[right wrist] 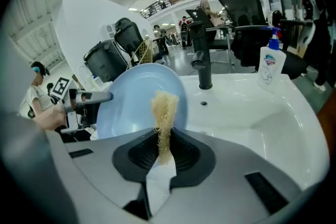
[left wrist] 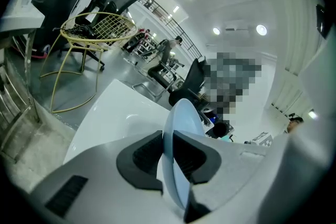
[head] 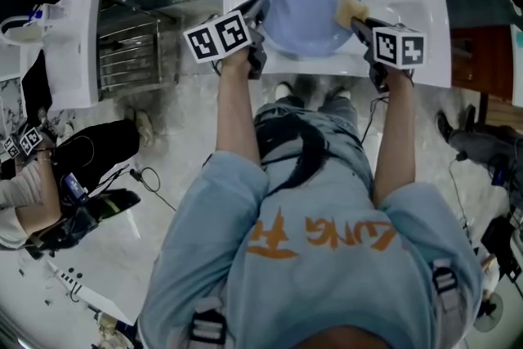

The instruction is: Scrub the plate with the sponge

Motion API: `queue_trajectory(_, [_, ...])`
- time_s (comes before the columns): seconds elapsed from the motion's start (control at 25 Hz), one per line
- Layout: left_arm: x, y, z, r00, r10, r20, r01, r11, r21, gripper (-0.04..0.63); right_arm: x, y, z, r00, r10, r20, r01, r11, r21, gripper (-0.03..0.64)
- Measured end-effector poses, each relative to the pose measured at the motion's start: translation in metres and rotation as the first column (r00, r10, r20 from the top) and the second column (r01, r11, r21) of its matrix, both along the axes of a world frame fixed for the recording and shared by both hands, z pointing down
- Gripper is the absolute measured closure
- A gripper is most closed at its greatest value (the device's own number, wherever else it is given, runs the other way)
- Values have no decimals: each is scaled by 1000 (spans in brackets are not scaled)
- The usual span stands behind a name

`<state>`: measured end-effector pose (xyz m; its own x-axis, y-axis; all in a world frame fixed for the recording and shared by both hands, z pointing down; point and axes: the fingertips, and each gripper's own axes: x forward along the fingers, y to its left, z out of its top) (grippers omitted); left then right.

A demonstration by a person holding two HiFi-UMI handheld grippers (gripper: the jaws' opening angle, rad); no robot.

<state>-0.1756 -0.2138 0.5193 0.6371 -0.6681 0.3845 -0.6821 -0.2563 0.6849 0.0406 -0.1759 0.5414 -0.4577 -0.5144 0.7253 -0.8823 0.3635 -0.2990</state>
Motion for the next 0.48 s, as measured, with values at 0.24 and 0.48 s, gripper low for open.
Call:
queue_trajectory(0.24, [2, -6, -8, 1000, -6, -4, 6, 1000, 12, 546, -54, 9, -38, 967, -174, 186, 164, 984, 68, 566])
queue_trajectory(0.48, [11, -10, -19, 1000, -10, -2, 10, 999, 41, 546, -118, 36, -31, 900, -381, 211, 381, 923, 43, 566])
